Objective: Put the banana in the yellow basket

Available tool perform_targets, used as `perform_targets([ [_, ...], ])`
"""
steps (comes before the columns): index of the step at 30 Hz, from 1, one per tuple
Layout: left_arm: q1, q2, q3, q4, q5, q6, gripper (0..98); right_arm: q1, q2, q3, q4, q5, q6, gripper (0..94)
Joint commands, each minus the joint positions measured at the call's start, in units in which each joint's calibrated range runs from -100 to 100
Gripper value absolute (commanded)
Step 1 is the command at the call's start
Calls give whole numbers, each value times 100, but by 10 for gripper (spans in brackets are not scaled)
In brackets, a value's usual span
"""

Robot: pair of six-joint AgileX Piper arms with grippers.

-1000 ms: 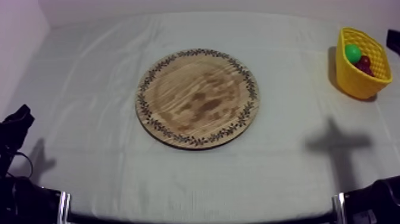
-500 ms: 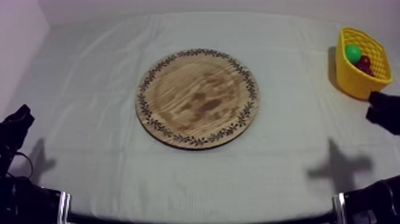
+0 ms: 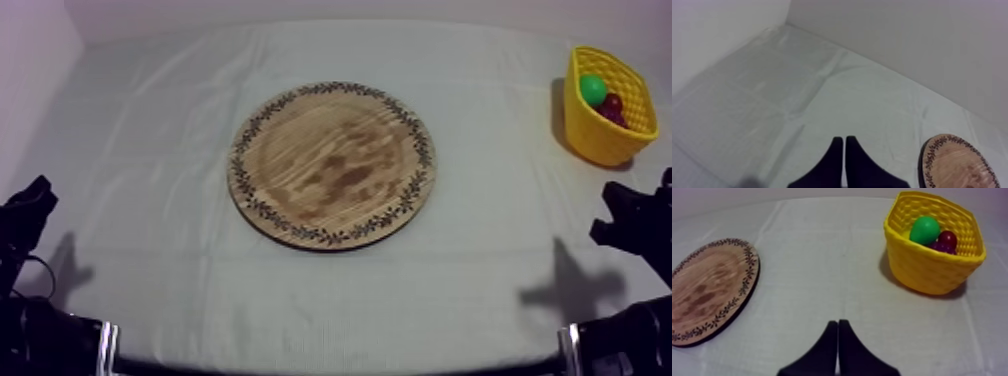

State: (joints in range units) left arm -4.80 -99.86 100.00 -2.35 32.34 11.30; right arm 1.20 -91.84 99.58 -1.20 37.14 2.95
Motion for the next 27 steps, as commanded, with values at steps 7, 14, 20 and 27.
perform_targets([
  [7, -1, 4, 0, -2, 0, 1, 1, -75, -246, 18, -14, -73, 387, 25],
  [14, -1, 4, 0, -2, 0, 1, 1, -29, -364, 20, -18, -94, 656, 7],
  [20, -1, 4, 0, -2, 0, 1, 1, 46, -381, 20, -19, -93, 705, 5],
  [27, -1, 4, 0, -2, 0, 1, 1, 55, -383, 20, -19, -93, 704, 5],
])
